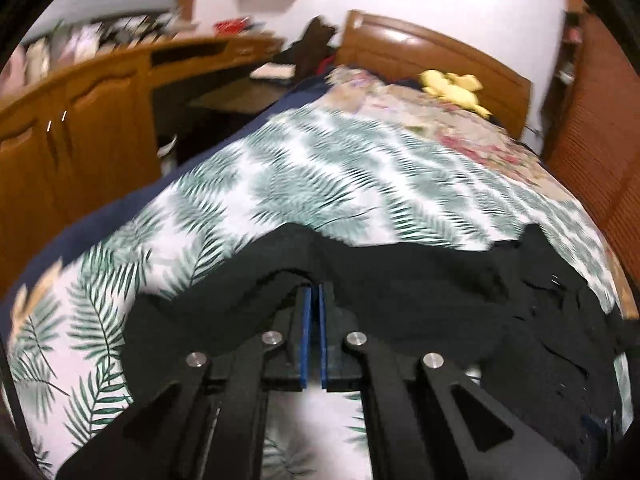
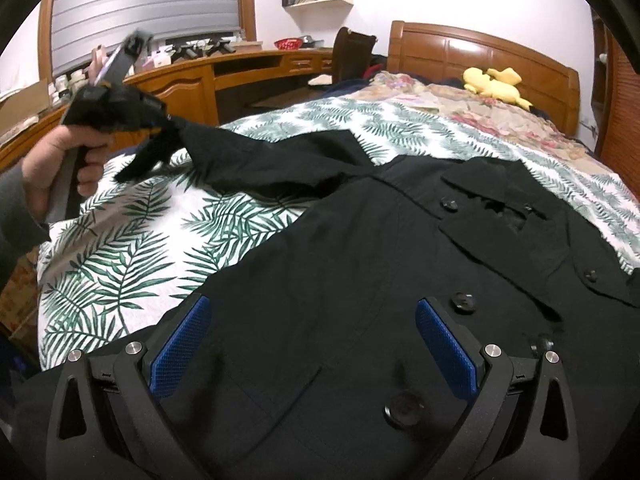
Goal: Fold large clothes
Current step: 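Grasp the sleeve with the left tool and fold it across the coat body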
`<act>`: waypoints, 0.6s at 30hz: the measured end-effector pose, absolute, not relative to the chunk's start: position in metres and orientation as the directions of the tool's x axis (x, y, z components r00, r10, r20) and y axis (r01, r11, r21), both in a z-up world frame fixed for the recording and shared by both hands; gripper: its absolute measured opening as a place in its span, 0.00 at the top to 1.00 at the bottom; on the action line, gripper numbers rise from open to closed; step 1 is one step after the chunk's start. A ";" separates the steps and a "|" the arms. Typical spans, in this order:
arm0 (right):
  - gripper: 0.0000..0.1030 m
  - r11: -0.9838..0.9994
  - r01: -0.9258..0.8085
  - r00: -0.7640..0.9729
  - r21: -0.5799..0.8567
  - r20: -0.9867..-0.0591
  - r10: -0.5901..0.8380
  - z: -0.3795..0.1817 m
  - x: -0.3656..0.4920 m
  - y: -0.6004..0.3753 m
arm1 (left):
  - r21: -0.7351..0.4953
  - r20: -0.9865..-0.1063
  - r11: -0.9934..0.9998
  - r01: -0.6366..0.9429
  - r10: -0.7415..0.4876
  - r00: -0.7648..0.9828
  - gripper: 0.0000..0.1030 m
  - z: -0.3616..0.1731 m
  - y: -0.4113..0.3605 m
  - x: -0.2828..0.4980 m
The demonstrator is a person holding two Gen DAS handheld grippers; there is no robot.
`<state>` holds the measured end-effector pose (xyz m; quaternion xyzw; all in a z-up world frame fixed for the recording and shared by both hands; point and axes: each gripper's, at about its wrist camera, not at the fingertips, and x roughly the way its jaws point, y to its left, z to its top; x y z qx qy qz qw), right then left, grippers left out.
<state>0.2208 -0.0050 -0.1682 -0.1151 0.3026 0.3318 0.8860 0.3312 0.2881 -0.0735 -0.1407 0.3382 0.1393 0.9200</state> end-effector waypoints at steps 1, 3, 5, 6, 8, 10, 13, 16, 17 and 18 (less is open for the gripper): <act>0.00 0.754 -0.656 0.603 -0.007 -0.607 0.518 -0.164 0.219 -0.009 | -0.152 -0.656 0.931 -0.331 0.155 0.739 1.00 -0.065 0.277 0.331; 0.00 0.761 -0.649 0.620 -0.015 -0.590 0.517 -0.155 0.215 -0.020 | -0.130 -0.642 0.950 -0.284 0.138 0.754 1.00 -0.047 0.251 0.330; 0.00 0.772 -0.636 0.639 -0.018 -0.574 0.513 -0.146 0.212 -0.031 | -0.117 -0.630 0.966 -0.232 0.109 0.769 1.00 -0.032 0.225 0.327; 0.00 0.776 -0.631 0.644 -0.016 -0.568 0.512 -0.142 0.212 -0.036 | -0.113 -0.627 0.970 -0.214 0.097 0.773 1.00 -0.027 0.215 0.325; 0.00 0.787 -0.617 0.657 -0.003 -0.552 0.513 -0.133 0.212 -0.051 | -0.105 -0.621 0.980 -0.169 0.068 0.781 1.00 -0.015 0.190 0.323; 0.00 0.798 -0.603 0.671 0.004 -0.539 0.510 -0.126 0.211 -0.064 | -0.100 -0.621 0.985 -0.137 0.046 0.783 1.00 -0.009 0.170 0.320; 0.00 0.813 -0.583 0.694 0.001 -0.520 0.498 -0.116 0.209 -0.081 | -0.086 -0.624 0.991 -0.101 0.025 0.781 1.00 -0.004 0.142 0.317; 0.00 0.822 -0.570 0.710 -0.007 -0.507 0.488 -0.110 0.207 -0.091 | -0.053 -0.637 0.995 -0.083 0.030 0.770 1.00 -0.006 0.121 0.314; 0.00 0.824 -0.566 0.715 -0.008 -0.502 0.486 -0.108 0.206 -0.094 | -0.044 -0.643 0.996 -0.077 0.030 0.765 1.00 -0.007 0.115 0.314; 0.00 0.825 -0.564 0.717 -0.007 -0.500 0.486 -0.106 0.206 -0.096 | -0.039 -0.653 0.997 -0.063 0.022 0.757 1.00 -0.010 0.110 0.312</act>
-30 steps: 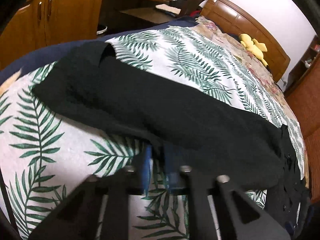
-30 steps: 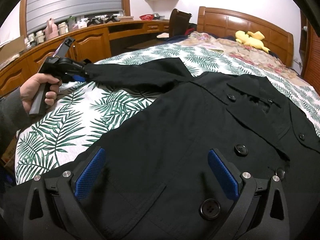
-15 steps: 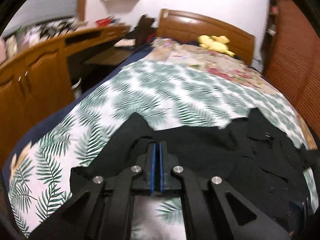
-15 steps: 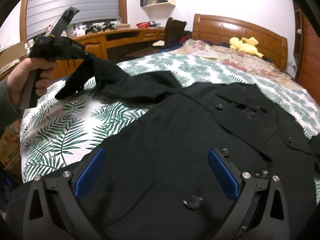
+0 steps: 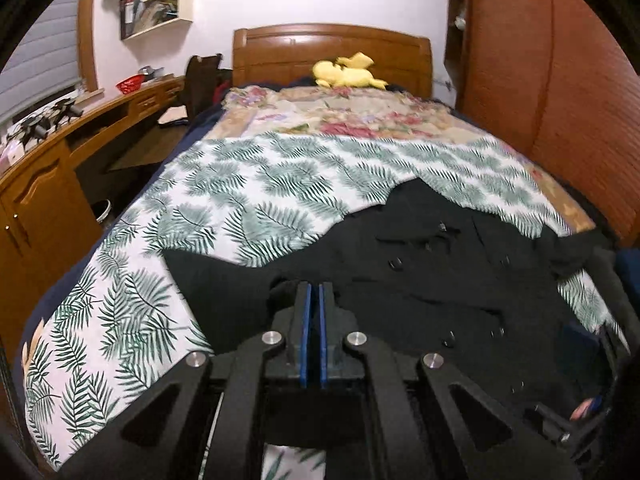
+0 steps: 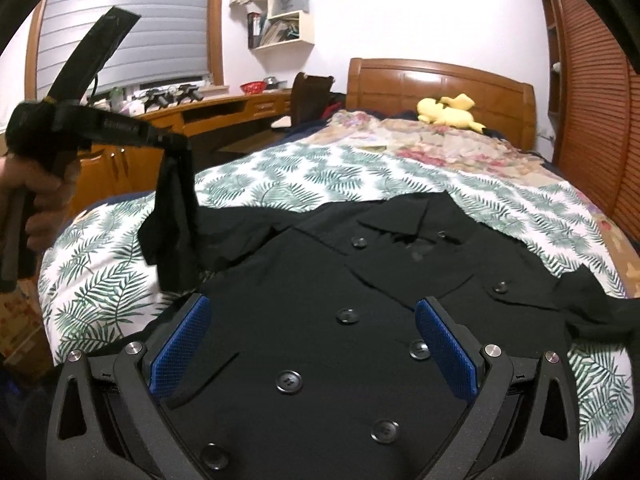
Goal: Fold large clothes
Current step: 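Grasp the sleeve with the left tool and fold it across the coat body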
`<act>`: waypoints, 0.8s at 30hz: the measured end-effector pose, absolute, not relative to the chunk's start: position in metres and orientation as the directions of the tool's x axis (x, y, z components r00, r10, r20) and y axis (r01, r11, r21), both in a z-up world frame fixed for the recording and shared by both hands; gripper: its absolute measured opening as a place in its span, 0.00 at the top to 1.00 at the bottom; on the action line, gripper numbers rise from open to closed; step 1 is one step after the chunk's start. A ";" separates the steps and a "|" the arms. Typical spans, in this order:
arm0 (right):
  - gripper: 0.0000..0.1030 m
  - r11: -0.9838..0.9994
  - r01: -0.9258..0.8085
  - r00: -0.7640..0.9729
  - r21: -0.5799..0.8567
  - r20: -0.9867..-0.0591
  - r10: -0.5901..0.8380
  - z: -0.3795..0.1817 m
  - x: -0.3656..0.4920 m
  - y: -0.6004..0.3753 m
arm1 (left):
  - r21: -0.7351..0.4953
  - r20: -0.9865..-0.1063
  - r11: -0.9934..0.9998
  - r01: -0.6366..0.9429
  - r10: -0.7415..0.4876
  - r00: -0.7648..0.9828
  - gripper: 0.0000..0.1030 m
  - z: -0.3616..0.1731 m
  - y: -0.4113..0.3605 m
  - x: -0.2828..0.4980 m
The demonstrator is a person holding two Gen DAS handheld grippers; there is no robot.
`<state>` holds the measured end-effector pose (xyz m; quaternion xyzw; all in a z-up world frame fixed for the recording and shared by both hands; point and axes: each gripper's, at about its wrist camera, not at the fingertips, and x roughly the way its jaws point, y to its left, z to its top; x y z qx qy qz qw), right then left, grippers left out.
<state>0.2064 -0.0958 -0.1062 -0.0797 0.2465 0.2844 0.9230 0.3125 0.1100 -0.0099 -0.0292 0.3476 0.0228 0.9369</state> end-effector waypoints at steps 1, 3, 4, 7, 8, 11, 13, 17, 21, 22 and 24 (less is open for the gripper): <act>0.00 0.827 -0.563 0.719 -0.006 -0.497 0.486 -0.105 0.206 -0.098 | -0.035 -0.662 0.998 -0.052 0.016 0.749 1.00 -0.012 0.106 0.312; 0.00 0.829 -0.560 0.722 -0.005 -0.493 0.485 -0.102 0.205 -0.100 | -0.035 -0.679 0.999 -0.039 0.005 0.734 1.00 -0.017 0.098 0.308; 0.00 0.830 -0.558 0.724 -0.005 -0.490 0.485 -0.101 0.205 -0.102 | -0.037 -0.688 0.999 -0.034 -0.001 0.726 0.98 -0.018 0.095 0.305; 0.00 0.831 -0.556 0.727 -0.003 -0.486 0.485 -0.099 0.204 -0.104 | -0.031 -0.688 0.999 -0.012 -0.012 0.725 0.93 -0.019 0.085 0.292; 0.00 0.832 -0.555 0.728 -0.002 -0.486 0.484 -0.099 0.204 -0.105 | -0.026 -0.684 1.000 -0.009 -0.011 0.729 0.91 -0.019 0.083 0.287; 0.00 0.833 -0.554 0.728 -0.003 -0.487 0.482 -0.099 0.205 -0.105 | -0.001 -0.676 1.000 -0.003 0.002 0.737 0.81 -0.021 0.081 0.272; 0.00 0.832 -0.555 0.727 -0.002 -0.488 0.483 -0.099 0.205 -0.106 | 0.013 -0.683 1.000 0.002 0.008 0.731 0.75 -0.027 0.083 0.267; 0.00 0.831 -0.556 0.723 -0.008 -0.497 0.479 -0.101 0.206 -0.104 | 0.006 -0.718 1.000 -0.020 0.018 0.696 0.68 -0.046 0.099 0.265; 0.00 0.830 -0.557 0.722 -0.019 -0.506 0.473 -0.104 0.205 -0.101 | -0.023 -0.760 0.998 -0.056 0.019 0.649 0.66 -0.073 0.117 0.269; 0.00 0.831 -0.557 0.721 -0.020 -0.507 0.471 -0.105 0.205 -0.100 | -0.029 -0.769 0.998 -0.063 0.018 0.639 0.65 -0.079 0.120 0.271; 0.00 0.831 -0.556 0.720 -0.019 -0.511 0.470 -0.106 0.206 -0.100 | -0.045 -0.788 0.996 -0.079 0.014 0.616 0.64 -0.094 0.127 0.275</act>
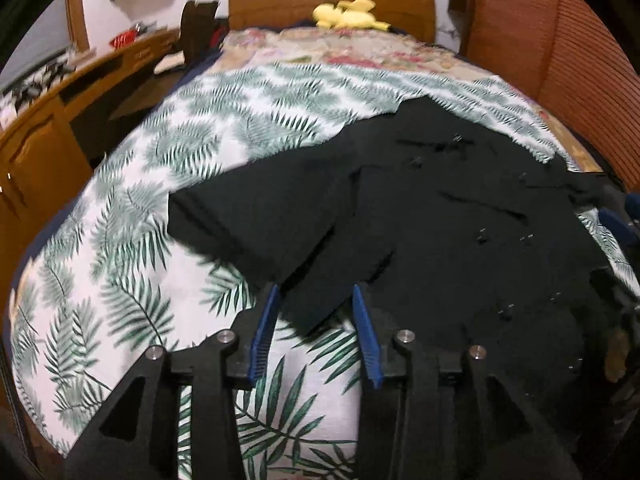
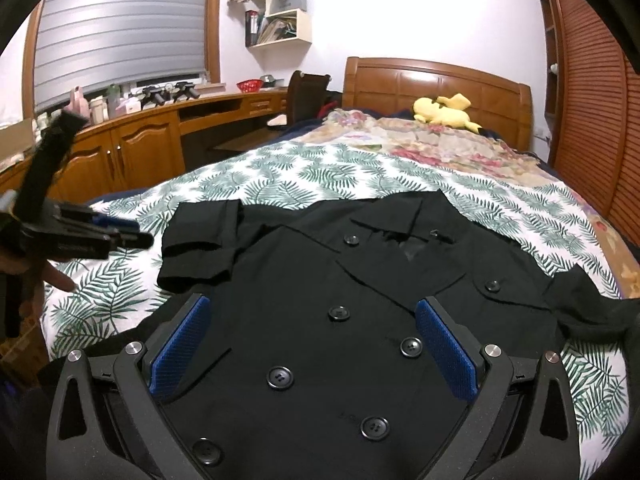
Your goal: Fold large clothes
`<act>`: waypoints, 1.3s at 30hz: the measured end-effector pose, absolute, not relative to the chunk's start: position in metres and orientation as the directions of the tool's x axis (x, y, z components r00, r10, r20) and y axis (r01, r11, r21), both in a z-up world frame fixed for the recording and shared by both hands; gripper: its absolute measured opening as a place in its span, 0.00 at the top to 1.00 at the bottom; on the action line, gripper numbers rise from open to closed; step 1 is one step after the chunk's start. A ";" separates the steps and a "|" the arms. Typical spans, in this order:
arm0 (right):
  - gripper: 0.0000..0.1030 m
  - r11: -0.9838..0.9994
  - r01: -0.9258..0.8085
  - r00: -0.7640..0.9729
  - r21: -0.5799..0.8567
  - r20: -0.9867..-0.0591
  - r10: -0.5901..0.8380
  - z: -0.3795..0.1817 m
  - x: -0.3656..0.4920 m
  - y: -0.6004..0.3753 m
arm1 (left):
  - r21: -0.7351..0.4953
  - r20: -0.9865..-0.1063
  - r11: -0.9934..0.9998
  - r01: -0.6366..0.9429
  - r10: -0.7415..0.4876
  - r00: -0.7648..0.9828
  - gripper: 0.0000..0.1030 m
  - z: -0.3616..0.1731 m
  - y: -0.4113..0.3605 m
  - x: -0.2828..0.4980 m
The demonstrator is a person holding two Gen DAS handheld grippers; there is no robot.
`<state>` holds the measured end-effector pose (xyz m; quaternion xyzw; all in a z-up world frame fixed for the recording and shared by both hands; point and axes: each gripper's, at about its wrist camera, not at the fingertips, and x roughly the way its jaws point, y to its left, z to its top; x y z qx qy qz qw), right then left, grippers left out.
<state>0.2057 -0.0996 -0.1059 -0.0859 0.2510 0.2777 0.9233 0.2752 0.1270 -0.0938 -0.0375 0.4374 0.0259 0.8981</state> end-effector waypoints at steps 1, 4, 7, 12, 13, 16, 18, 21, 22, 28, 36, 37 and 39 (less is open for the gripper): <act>0.00 0.832 -0.555 0.720 -0.020 -0.513 0.468 -0.106 0.206 -0.099 | -0.055 -0.796 0.995 -0.084 0.007 0.605 0.64 -0.100 0.130 0.277; 0.00 0.833 -0.553 0.718 -0.020 -0.519 0.464 -0.109 0.208 -0.098 | -0.088 -0.817 0.991 -0.103 -0.013 0.577 0.64 -0.119 0.135 0.283; 0.00 0.833 -0.553 0.713 -0.018 -0.528 0.462 -0.111 0.211 -0.097 | -0.110 -0.832 0.986 -0.125 -0.023 0.554 0.64 -0.133 0.140 0.288; 0.00 0.832 -0.555 0.704 -0.011 -0.540 0.462 -0.115 0.215 -0.094 | -0.146 -0.854 0.976 -0.161 -0.042 0.519 0.64 -0.152 0.146 0.298; 0.00 0.832 -0.555 0.702 -0.010 -0.542 0.462 -0.116 0.215 -0.094 | -0.153 -0.856 0.974 -0.168 -0.046 0.515 0.64 -0.155 0.147 0.299; 0.00 0.830 -0.557 0.699 -0.010 -0.546 0.462 -0.118 0.217 -0.093 | -0.162 -0.856 0.965 -0.204 -0.035 0.515 0.64 -0.161 0.152 0.301; 0.00 0.830 -0.558 0.697 -0.012 -0.550 0.460 -0.119 0.218 -0.091 | -0.165 -0.853 0.964 -0.207 -0.034 0.521 0.64 -0.161 0.154 0.301; 0.00 0.830 -0.558 0.697 -0.015 -0.552 0.458 -0.119 0.218 -0.091 | -0.158 -0.855 0.970 -0.185 -0.041 0.517 0.89 -0.158 0.155 0.301; 0.00 0.830 -0.557 0.697 -0.015 -0.552 0.458 -0.119 0.218 -0.091 | -0.150 -0.853 0.971 -0.185 -0.032 0.521 0.95 -0.155 0.154 0.300; 0.00 0.842 -0.539 0.717 -0.033 -0.542 0.438 -0.118 0.214 -0.106 | -0.059 -0.792 0.985 -0.160 0.051 0.608 1.00 -0.101 0.136 0.292; 0.00 0.879 -0.473 0.763 -0.059 -0.526 0.375 -0.116 0.210 -0.150 | -0.010 -0.679 0.999 -0.032 0.017 0.734 1.00 -0.014 0.057 0.285; 0.00 0.887 -0.457 0.772 -0.068 -0.526 0.357 -0.117 0.211 -0.157 | -0.007 -0.669 1.000 -0.008 0.001 0.743 1.00 -0.006 0.043 0.285; 0.00 0.901 -0.428 0.782 -0.074 -0.530 0.328 -0.118 0.213 -0.173 | -0.006 -0.652 0.999 0.043 -0.037 0.757 1.00 0.006 0.016 0.283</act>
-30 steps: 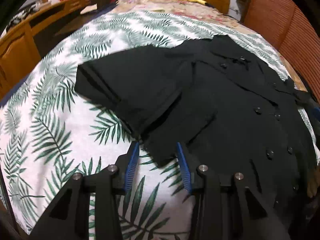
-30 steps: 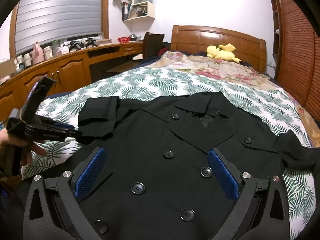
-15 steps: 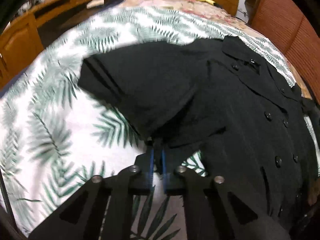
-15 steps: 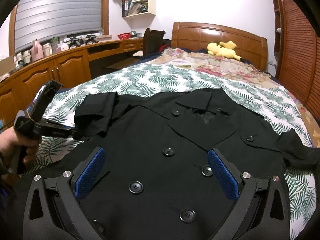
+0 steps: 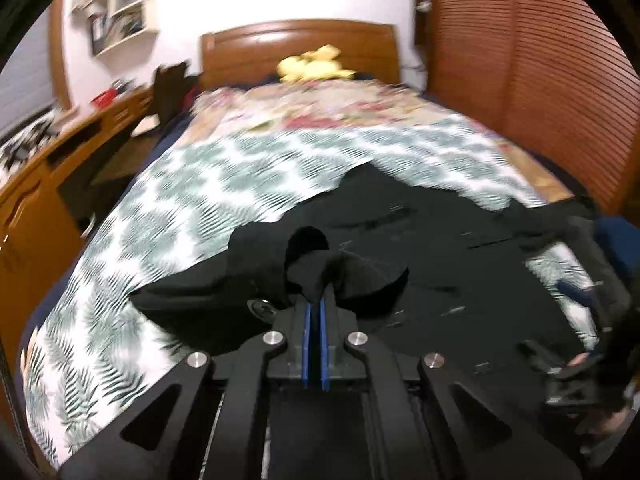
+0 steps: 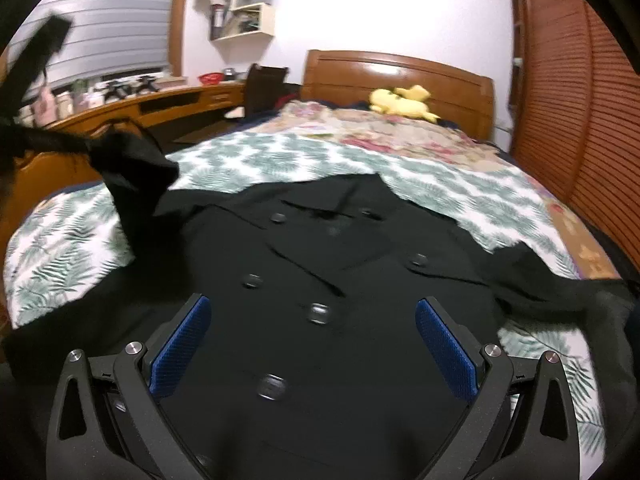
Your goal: Fold large clothes
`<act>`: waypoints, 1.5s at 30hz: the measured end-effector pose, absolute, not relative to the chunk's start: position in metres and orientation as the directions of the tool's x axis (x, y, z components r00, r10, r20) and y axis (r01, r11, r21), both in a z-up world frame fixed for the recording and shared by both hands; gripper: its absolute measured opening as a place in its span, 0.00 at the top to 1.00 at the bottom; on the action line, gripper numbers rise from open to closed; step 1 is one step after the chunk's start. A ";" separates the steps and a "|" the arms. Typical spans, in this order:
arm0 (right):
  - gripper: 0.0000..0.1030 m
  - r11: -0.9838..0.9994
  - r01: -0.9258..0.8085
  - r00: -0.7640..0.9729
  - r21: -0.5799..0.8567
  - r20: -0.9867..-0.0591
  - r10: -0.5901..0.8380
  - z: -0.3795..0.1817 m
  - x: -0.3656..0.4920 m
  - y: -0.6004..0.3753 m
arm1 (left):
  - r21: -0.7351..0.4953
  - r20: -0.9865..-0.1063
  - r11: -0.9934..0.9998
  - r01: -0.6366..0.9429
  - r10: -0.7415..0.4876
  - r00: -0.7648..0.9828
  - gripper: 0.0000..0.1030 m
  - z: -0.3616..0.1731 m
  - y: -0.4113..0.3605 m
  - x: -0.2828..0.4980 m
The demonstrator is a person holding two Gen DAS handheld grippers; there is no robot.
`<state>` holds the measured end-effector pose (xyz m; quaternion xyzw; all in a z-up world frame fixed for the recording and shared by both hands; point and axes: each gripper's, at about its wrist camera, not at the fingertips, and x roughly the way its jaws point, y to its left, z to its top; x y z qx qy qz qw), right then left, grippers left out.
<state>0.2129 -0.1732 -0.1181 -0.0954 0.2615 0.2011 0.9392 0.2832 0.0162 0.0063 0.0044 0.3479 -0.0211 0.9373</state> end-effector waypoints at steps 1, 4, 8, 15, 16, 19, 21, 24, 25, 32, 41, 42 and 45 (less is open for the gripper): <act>0.00 0.909 -0.411 0.785 -0.067 -0.533 0.315 -0.119 0.214 -0.184 | -0.006 -0.644 0.997 0.071 -0.058 0.763 1.00 0.013 0.003 0.280; 0.00 0.927 -0.374 0.787 -0.040 -0.542 0.294 -0.121 0.215 -0.212 | -0.005 -0.625 0.989 0.150 -0.120 0.772 1.00 0.030 -0.035 0.274; 0.00 0.945 -0.325 0.792 -0.017 -0.551 0.263 -0.124 0.210 -0.246 | -0.003 -0.609 0.971 0.240 -0.193 0.770 1.00 0.047 -0.078 0.267; 0.00 0.959 -0.282 0.790 0.009 -0.565 0.237 -0.128 0.200 -0.283 | -0.002 -0.596 0.941 0.338 -0.272 0.755 1.00 0.062 -0.110 0.234; 0.00 0.960 -0.281 0.789 0.009 -0.567 0.237 -0.129 0.199 -0.286 | -0.015 -0.601 0.940 0.340 -0.280 0.749 1.00 0.062 -0.109 0.231; 0.00 0.958 -0.286 0.787 0.012 -0.567 0.242 -0.128 0.195 -0.290 | -0.041 -0.609 0.941 0.336 -0.290 0.738 1.00 0.058 -0.108 0.227; 0.00 0.956 -0.293 0.785 0.021 -0.566 0.252 -0.127 0.194 -0.290 | -0.026 -0.613 0.944 0.328 -0.274 0.741 0.98 0.052 -0.106 0.224; 0.00 0.949 -0.313 0.776 0.046 -0.564 0.283 -0.125 0.193 -0.285 | -0.032 -0.628 0.944 0.328 -0.275 0.728 0.93 0.037 -0.102 0.223; 0.00 0.947 -0.318 0.774 0.048 -0.563 0.288 -0.125 0.193 -0.284 | -0.044 -0.630 0.943 0.329 -0.282 0.724 0.93 0.033 -0.099 0.223; 0.00 0.920 -0.384 0.740 0.075 -0.572 0.355 -0.127 0.189 -0.262 | -0.065 -0.609 0.951 0.302 -0.278 0.743 0.83 0.009 -0.076 0.206; 0.04 0.868 -0.481 0.656 0.124 -0.605 0.451 -0.143 0.189 -0.225 | -0.120 -0.618 0.972 0.204 -0.234 0.750 0.74 -0.036 -0.018 0.200; 0.05 0.866 -0.483 0.650 0.128 -0.611 0.453 -0.146 0.190 -0.224 | -0.119 -0.620 0.974 0.194 -0.226 0.751 0.74 -0.040 -0.013 0.200; 0.08 0.869 -0.478 0.635 0.131 -0.632 0.444 -0.155 0.196 -0.217 | -0.114 -0.623 0.981 0.157 -0.193 0.758 0.73 -0.053 0.004 0.197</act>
